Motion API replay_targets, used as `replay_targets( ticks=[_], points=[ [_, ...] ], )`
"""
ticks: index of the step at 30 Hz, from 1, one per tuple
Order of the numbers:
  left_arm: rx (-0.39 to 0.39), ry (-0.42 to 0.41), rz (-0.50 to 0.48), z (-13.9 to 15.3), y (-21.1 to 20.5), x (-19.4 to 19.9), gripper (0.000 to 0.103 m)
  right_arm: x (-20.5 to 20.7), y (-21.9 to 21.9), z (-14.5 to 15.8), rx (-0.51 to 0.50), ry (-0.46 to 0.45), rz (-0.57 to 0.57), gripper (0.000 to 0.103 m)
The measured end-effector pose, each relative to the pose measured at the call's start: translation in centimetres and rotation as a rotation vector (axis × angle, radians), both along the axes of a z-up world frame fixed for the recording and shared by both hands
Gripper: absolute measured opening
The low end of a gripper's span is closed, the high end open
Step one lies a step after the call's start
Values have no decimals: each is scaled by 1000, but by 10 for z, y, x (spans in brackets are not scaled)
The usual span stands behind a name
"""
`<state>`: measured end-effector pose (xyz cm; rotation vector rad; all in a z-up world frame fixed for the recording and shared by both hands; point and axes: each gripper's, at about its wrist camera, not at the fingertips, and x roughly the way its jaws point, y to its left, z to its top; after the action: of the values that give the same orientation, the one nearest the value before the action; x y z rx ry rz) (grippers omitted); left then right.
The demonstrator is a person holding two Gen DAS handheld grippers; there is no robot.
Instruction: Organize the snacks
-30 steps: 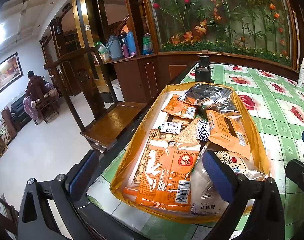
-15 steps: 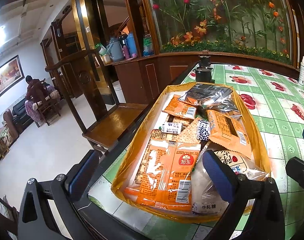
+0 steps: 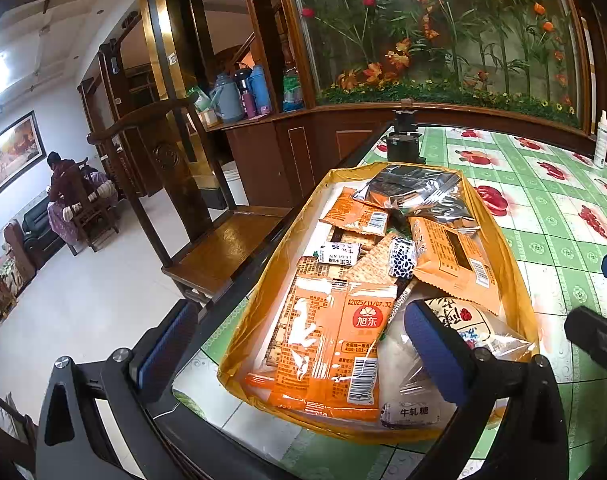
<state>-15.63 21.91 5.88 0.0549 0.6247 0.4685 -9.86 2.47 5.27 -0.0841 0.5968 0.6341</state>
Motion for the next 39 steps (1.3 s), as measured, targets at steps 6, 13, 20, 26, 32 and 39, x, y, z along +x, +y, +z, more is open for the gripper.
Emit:
replay_targets(
  ticks=[6,13,20,26,32,39],
  points=[
    [-1,-2,-2,1,0,0,103,10,-7,-2,-60,-4,-141,91],
    [2,5,-8,1,-1,0,103,4,-10,6,-113,-87,-216,95],
    [5,11,-14,2,-4,2,103,2,-8,7,-121,-88,-211,95],
    [7,11,-16,2,-6,4,103,5,-4,5,-128,-90,-204,95],
    [7,13,-21,2,-7,4,103,7,-2,4,-129,-87,-207,95],
    [7,15,-24,2,-7,5,103,7,-2,5,-130,-87,-207,95]
  ],
)
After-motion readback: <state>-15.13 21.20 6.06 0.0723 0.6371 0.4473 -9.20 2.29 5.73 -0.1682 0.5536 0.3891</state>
